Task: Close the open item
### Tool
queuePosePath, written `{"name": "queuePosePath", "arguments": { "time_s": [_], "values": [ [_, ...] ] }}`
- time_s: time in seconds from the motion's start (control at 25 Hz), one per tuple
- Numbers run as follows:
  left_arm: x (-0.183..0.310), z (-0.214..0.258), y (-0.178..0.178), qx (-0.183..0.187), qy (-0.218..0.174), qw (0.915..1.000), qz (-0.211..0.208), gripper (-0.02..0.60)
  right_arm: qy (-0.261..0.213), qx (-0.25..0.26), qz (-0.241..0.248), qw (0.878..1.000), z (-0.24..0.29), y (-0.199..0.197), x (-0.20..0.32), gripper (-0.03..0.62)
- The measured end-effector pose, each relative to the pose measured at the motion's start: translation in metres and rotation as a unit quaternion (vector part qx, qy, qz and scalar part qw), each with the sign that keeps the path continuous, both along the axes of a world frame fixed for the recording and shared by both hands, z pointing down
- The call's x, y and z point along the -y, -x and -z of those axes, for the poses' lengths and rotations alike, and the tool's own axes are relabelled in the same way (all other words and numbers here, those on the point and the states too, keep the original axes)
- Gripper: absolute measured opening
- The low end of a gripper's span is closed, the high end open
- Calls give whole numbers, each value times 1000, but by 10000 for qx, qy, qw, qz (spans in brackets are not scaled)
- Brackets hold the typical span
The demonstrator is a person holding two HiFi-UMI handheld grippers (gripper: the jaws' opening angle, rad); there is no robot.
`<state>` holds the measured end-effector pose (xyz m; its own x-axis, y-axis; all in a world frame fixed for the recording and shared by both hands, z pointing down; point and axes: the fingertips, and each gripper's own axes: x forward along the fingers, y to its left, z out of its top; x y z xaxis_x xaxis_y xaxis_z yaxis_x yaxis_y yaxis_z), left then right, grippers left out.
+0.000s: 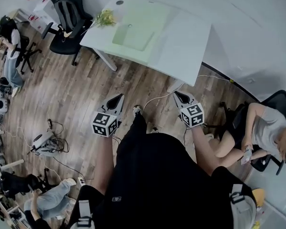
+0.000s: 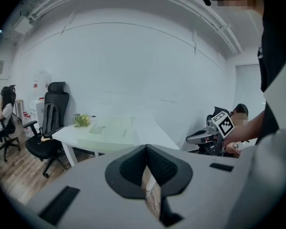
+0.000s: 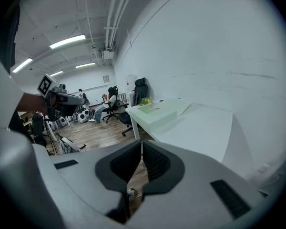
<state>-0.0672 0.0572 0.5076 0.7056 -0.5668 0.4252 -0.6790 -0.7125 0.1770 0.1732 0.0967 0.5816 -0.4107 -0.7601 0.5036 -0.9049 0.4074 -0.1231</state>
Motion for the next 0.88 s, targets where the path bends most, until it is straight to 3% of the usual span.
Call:
{"name": "queuePosePath", "arguments": {
  "time_s": [0.6,0.88],
  "values": [
    [162,-15,-5,-274,221,9971,-670,6,39,-377,-649,9972,12,-8,132,9],
    [205,-20,-10,-269,165,9941,-1038,6,94,-555,-833,9949,4,-9,164,9]
  ]
}}
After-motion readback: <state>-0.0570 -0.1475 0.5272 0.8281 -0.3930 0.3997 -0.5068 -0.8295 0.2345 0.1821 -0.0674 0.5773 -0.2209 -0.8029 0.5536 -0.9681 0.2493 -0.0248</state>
